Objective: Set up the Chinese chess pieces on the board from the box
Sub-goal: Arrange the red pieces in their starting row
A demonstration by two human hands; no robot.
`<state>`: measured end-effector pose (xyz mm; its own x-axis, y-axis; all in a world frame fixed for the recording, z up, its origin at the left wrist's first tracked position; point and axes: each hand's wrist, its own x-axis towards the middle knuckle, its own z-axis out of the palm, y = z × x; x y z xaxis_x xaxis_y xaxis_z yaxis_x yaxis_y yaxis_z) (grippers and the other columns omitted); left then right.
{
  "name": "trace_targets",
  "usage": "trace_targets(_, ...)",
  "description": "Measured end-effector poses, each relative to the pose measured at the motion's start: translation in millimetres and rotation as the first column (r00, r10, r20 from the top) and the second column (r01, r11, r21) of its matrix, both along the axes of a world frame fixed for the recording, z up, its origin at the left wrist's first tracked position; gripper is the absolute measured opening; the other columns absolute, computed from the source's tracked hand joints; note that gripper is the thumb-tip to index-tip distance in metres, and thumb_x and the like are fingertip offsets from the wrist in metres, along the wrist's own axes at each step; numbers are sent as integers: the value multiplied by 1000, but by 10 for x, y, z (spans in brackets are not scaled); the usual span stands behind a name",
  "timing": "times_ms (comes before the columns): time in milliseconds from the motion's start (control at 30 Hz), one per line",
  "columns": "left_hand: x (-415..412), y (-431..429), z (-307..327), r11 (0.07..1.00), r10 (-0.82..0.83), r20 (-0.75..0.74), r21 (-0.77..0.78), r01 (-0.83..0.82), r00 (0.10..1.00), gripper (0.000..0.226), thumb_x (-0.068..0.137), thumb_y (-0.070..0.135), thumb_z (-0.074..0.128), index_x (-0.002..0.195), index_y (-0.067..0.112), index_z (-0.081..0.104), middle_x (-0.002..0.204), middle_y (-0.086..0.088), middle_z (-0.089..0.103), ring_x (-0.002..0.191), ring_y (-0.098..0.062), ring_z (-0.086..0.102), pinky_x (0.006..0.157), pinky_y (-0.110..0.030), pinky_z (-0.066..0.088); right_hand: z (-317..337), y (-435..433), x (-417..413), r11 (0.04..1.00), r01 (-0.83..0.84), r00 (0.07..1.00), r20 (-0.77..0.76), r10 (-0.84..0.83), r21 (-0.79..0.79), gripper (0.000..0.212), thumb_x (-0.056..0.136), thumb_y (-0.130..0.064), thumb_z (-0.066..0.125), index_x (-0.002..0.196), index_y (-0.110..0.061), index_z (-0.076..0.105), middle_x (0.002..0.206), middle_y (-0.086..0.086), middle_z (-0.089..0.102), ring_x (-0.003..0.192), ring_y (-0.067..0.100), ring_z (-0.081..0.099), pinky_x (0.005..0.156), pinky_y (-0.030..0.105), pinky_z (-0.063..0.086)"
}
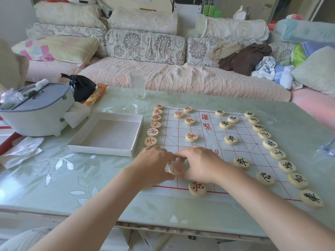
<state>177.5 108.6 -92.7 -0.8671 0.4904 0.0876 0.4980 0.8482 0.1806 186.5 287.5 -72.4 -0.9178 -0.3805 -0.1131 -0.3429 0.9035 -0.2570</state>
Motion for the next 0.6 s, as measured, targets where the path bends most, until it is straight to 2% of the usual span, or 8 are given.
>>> trace_targets(67,-6,7,-13,1000,-3,4,8,3,1000,46,77,54,68,118,36,60,112,17,64,110,-11,53,97,-29,35,-28,-24,9,1000,3,1000,-22,-3,2,64,62,-78,31,96,-35,64,91,-11,64,92,14,58,77,34,51)
trace_targets(133,-9,14,-16,1000,-6,-2,9,6,1000,45,77,55,67,117,36,61,110,17,64,108,-11,54,94,-27,35,-36,-32,7,1000,9,1000,-24,-9,0,68,59,-78,27,95,-33,65,90,-8,63,93,16,57,79,34,50)
trace_targets(167,-12,10,-14,1000,-8,-5,8,8,1000,46,76,55,67,117,36,60,110,17,64,108,-10,54,93,-26,34,-25,-28,4,1000,9,1000,-13,-9,6,66,62,-77,31,96,-33,65,91,-8,63,95,16,57,79,34,50)
trace_targets(233,-21,-28,14,1000,-1,2,9,1,1000,49,76,53,69,121,36,58,111,18,63,108,-9,53,92,-26,32,0,-19,4,999,4,1000,9,-4,35,50,72,-68,50,105,-34,65,100,-11,63,103,15,57,82,34,49)
trace_targets(300,-35,-120,78,999,10,7,34,-11,1000,48,76,48,70,121,35,58,109,18,62,107,-10,52,90,-26,34,26,-24,12,999,5,1000,7,-6,51,48,78,-57,61,119,-34,62,112,-14,62,110,14,55,89,35,48)
trace_targets(467,42,-469,212,979,95,86,174,-109,992,28,80,30,71,106,32,64,93,18,59,89,-7,53,74,-21,41,109,-153,50,999,6,1000,-13,-7,-54,45,83,-49,64,126,-36,61,118,-18,61,111,9,54,93,32,46)
trace_targets(600,210,-687,188,970,139,152,180,-165,979,19,82,28,70,98,34,63,86,19,59,74,1,52,62,-7,36,88,-377,146,996,-68,998,-15,67,-53,31,82,-46,66,112,-38,64,111,-17,63,103,9,56,85,30,46)
